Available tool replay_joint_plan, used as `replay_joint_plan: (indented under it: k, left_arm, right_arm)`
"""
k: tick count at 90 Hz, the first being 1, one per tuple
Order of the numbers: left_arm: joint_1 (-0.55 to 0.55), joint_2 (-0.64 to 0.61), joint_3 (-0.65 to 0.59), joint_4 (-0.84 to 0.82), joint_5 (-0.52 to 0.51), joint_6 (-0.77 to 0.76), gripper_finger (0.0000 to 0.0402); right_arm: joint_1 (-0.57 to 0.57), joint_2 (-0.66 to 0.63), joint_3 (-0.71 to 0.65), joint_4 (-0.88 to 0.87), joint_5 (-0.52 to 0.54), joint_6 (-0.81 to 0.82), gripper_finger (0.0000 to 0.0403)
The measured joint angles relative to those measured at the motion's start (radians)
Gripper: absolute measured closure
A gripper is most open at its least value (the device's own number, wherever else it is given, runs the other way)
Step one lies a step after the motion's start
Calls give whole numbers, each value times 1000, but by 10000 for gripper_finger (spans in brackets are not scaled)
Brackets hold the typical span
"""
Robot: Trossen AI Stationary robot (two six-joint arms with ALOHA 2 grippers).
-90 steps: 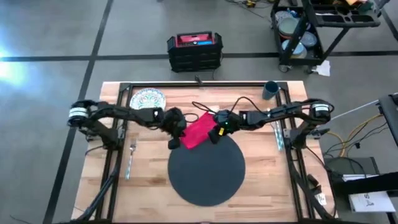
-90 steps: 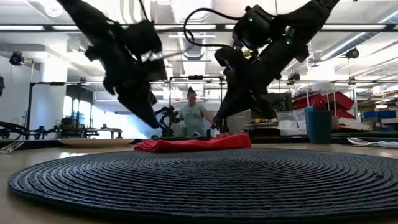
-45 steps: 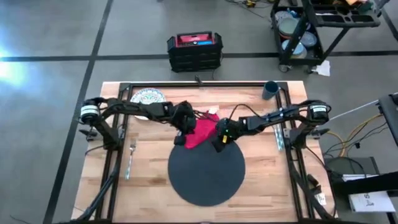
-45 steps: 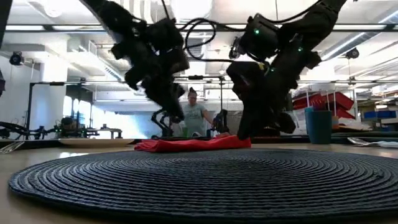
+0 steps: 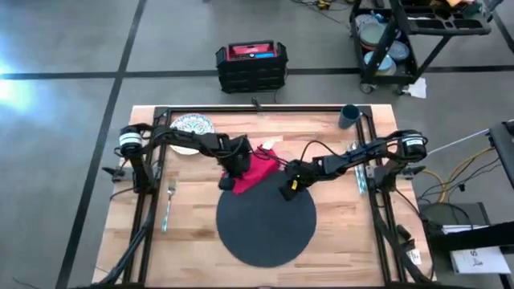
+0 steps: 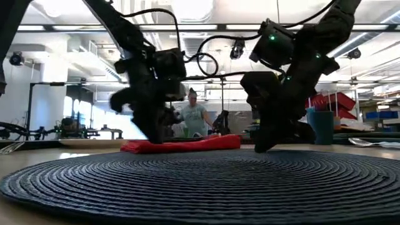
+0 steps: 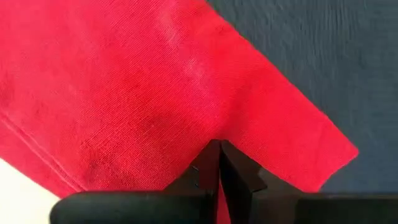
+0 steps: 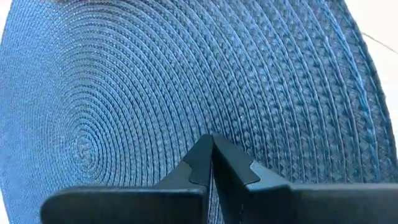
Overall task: Set table place
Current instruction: Move the red napkin to the left of the black placemat
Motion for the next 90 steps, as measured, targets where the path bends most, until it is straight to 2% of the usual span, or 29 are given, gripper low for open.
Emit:
replay_joint_plan:
  k: [17, 23, 33, 41, 51, 57, 63, 70, 81, 90]
  left_arm:
    - [12, -131, -128, -91, -38, -69, 402]
    - [9, -188, -197, -106, -14, -133, 402]
    - [-35, -289, -323, -80, 83, -310, 402]
    - [-138, -364, -395, 25, 129, -480, 402]
    - [-304, -419, -443, 288, 143, -705, 402]
    - [-383, -410, -463, 400, 135, -781, 402]
    - [-413, -395, -460, 467, 81, -834, 402]
    - [-407, -396, -435, 477, -17, -825, 402]
    - [-370, -404, -364, 447, -218, -651, 402]
    - [-271, -356, -313, 326, -268, -519, 402]
  right_arm:
    - [5, -11, -32, -8, -18, 2, 403]
    - [5, -19, -46, -7, -23, 3, 403]
    - [4, -31, -63, -6, -27, 2, 403]
    - [2, -43, -68, -15, -25, -6, 403]
    - [-13, -57, -70, -23, -15, -19, 403]
    - [-29, -69, -70, -22, -8, -31, 403]
    - [-42, -79, -71, -23, 1, -37, 403]
    - [-43, -98, -75, -10, 30, -44, 403]
    - [-43, -128, -74, 64, 53, -41, 403]
    - [-39, -134, -70, 89, 54, -31, 403]
